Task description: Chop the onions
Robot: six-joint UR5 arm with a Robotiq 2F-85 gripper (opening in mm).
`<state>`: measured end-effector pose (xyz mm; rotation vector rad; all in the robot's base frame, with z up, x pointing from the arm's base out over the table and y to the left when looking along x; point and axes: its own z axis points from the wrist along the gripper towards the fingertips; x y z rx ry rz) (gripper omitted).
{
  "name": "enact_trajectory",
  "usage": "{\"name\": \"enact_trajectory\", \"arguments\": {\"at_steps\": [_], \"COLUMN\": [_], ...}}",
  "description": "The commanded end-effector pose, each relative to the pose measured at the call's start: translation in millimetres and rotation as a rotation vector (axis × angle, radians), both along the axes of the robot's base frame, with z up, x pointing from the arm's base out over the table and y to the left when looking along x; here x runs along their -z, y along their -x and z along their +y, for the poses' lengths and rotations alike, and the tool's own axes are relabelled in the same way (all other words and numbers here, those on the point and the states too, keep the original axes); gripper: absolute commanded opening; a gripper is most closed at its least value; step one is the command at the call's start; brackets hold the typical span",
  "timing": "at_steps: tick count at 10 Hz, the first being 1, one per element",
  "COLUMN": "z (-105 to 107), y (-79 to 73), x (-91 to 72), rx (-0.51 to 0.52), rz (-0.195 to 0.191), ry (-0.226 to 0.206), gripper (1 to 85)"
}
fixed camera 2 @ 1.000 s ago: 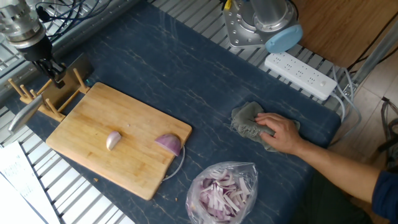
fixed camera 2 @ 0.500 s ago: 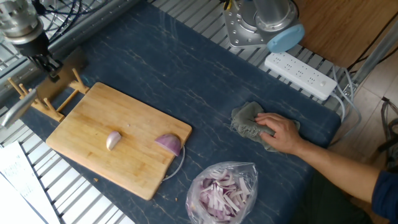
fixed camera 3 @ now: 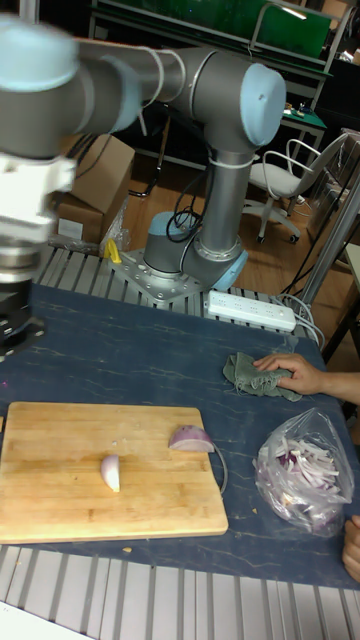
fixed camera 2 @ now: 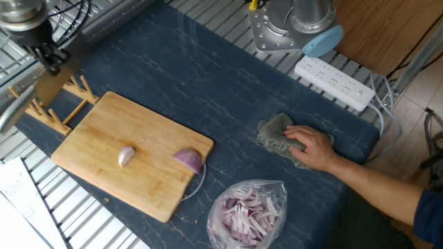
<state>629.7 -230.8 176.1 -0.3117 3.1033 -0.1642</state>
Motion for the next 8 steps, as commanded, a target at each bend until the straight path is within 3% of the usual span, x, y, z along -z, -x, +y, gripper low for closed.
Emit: {"name": "enact_trajectory", "arguments": {"at_steps": [1, 2, 4, 6, 8], "z": [39, 49, 92, 88, 59], "y": [12.7, 14.3, 11.7, -12.2, -46.6], "x": [-14.9, -13.0, -5.4, 5.5, 24.3], "rx": [0.012, 0.014, -0.001, -0.028, 0.0], "rz": [0.008, 0.006, 0.014, -0.016, -0.044], "ry": [-0.006, -0.018, -0.156, -0.147, -0.101], "gripper": [1.0, 1.0, 1.0, 1.0, 1.0]}}
